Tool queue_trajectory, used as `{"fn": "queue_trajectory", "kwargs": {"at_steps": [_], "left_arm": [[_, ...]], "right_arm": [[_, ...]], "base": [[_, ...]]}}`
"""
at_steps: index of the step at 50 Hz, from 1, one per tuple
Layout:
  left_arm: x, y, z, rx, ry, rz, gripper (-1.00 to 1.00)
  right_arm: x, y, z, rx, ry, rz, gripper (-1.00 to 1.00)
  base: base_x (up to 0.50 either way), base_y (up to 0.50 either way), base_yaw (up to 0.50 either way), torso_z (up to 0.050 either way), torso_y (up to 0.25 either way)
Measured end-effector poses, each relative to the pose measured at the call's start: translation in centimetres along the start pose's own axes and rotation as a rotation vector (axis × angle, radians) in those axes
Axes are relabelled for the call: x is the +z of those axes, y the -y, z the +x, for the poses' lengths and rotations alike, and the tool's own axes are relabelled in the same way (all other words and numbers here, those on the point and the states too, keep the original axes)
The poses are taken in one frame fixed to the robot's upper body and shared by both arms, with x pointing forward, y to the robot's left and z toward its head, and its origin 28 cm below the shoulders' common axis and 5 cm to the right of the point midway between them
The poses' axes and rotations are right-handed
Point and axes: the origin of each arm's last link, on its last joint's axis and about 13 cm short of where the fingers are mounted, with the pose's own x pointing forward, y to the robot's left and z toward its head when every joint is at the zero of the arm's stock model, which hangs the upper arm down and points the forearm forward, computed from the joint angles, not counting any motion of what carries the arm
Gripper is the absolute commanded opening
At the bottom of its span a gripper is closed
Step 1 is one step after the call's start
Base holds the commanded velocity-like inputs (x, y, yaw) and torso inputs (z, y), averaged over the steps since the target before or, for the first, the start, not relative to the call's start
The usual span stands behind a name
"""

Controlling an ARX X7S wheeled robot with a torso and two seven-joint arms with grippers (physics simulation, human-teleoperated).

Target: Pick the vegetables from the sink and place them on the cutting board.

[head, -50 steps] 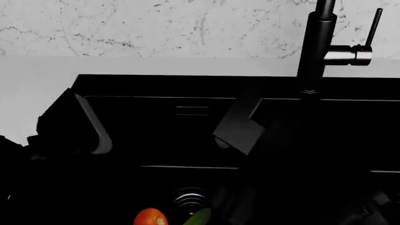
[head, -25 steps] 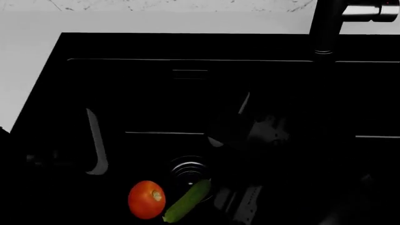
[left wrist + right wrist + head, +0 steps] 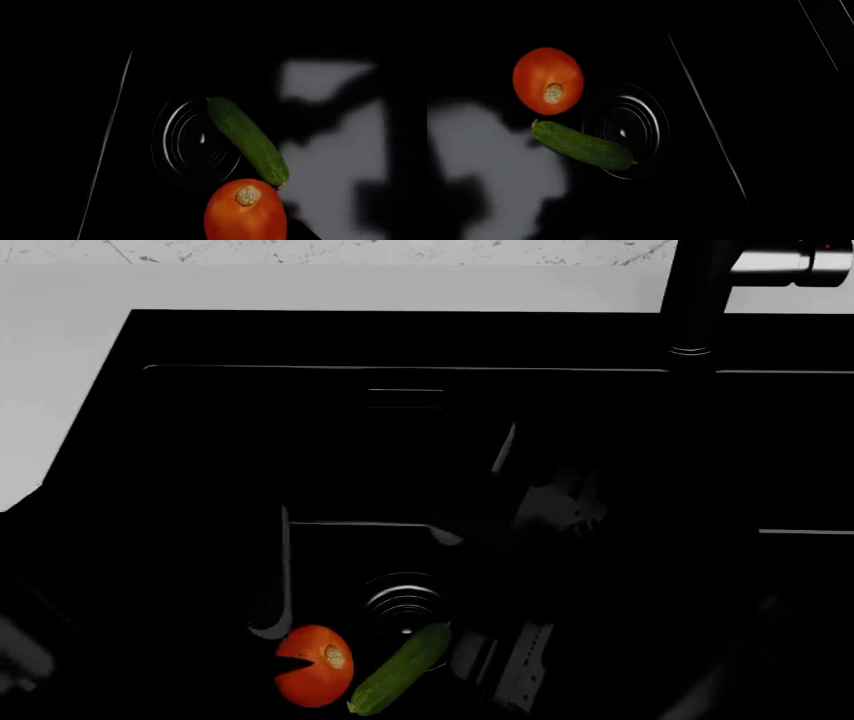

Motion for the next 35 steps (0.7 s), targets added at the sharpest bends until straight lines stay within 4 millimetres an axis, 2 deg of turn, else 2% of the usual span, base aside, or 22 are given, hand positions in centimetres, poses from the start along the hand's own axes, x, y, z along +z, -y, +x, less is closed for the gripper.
{"fn": "queue_trajectory", "kwargs": {"at_steps": [13, 35], "left_arm": [[0.0, 0.4, 1.2, -0.081, -0.075, 0.013, 1.00], [-0.3, 0.5, 4.2, -0.093, -0.134, 0.023, 1.00]], "right_arm": [[-0.1, -0.4, -0.2, 0.001, -0.011, -0.011, 1.00], [-0.4, -1.0, 0.0, 0.012, -0.015, -0.014, 1.00]], "base": [[0.00, 0.00, 0.00, 0.000, 0.000], [0.00, 0.00, 0.00, 0.000, 0.000]]}}
